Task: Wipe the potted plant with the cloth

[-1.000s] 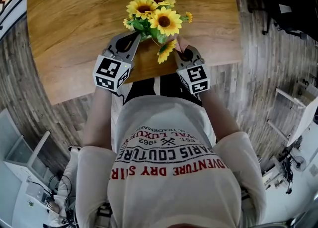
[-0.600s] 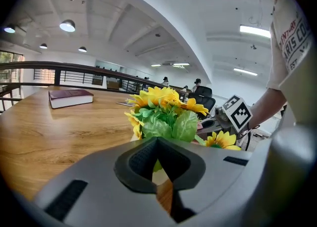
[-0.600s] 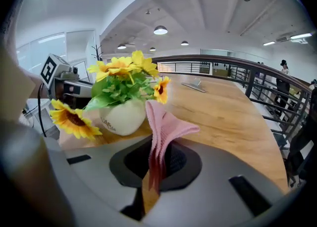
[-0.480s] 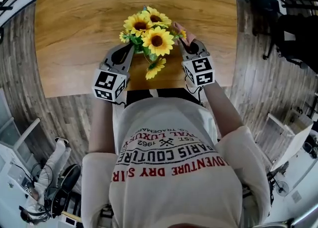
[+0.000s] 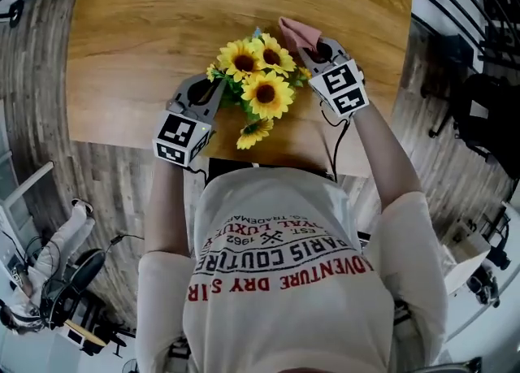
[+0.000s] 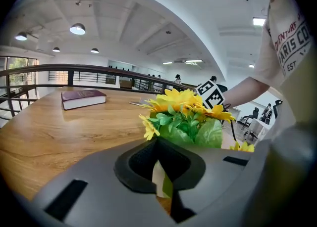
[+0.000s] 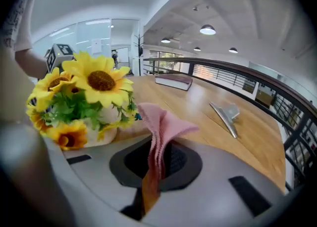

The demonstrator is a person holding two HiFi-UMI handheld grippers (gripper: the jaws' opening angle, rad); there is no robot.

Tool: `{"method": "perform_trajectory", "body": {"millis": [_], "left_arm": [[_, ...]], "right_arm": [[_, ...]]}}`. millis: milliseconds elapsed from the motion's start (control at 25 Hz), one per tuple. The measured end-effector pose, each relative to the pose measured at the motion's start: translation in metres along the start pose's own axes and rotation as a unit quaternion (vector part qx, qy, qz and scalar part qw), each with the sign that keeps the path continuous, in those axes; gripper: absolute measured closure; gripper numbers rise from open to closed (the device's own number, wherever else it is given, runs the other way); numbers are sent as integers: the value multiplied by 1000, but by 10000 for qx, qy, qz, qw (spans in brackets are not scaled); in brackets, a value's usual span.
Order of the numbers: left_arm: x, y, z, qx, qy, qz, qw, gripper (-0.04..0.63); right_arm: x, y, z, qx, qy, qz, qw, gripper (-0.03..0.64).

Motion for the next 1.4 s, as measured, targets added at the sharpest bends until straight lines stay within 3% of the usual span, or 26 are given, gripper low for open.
{"method": "perform_trajectory", "body": {"millis": [240,520,800,1160,1400], "left_arm": [[5,4,7,-419,-100,3,9991,580],[8,4,11,-541,-161,49,9984,580],[12,3,14,-670,-220,163,9974,580],[11,2,13,-689,-169,317,9970,580],[11,1,14,-685,-115,429,9967,580]], "right_arm": [[33,-6,27,-1220,54,857,9888,583],[65,4,61,-2118,-118,1504,9656,583],[75,44,68,-2965,-159,2688,9163,583],[62,68,51,-3650,118,3391,8669,583],[56,65,47,-3653,220,3503,8622,583]]}}
Point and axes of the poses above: the fingertips, and each gripper's own axes: x forward along the fingers, y to its left, z out of its top, the point moved 5 cm from there along -x, backward along the fingers, and after that the axes turned 11 degrees about y, right-handed, at the moved point
